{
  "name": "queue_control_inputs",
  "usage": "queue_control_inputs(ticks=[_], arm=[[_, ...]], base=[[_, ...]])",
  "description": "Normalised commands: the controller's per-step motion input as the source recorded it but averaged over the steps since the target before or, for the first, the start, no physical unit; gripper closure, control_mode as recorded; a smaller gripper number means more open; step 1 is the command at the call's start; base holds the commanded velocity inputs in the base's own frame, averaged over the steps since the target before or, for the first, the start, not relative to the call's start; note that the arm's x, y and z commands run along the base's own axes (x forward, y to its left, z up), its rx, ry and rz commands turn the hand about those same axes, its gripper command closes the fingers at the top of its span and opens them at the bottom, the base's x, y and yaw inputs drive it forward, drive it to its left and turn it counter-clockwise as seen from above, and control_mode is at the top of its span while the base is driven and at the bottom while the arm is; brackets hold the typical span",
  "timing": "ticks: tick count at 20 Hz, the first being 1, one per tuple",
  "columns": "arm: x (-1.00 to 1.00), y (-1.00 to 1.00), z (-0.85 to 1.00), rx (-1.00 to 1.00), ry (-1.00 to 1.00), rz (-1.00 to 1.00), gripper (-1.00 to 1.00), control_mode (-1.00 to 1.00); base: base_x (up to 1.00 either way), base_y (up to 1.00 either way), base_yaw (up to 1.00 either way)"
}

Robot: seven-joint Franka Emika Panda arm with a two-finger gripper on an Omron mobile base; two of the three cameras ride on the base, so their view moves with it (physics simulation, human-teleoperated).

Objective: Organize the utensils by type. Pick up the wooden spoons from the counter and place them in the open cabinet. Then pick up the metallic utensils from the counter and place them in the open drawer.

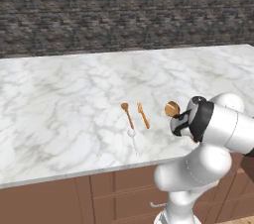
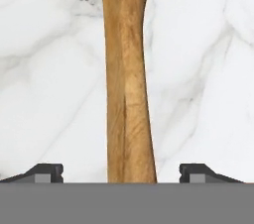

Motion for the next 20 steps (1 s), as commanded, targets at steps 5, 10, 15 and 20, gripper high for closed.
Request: queue_control_inputs(ticks=[5, 10, 15, 20], arm=[[-0.05, -0.08, -0.34, 0.0, 0.0, 0.01, 1.0, -1.0], [-0.23, 0.03, -0.25, 0.04, 0.0, 0.0, 1.0, -1.0], [-0.2, 0.43, -0.05, 0.05, -0.02, 0.0, 1.0, -1.0], [-0.08, 0.54, 0.08, 0.04, -0.03, -0.01, 1.0, -1.0]], base=[[0.0, 0.0, 0.0], [0.0, 0.0, 0.0], [0.0, 0.0, 0.0], [0.0, 0.0, 0.0]])
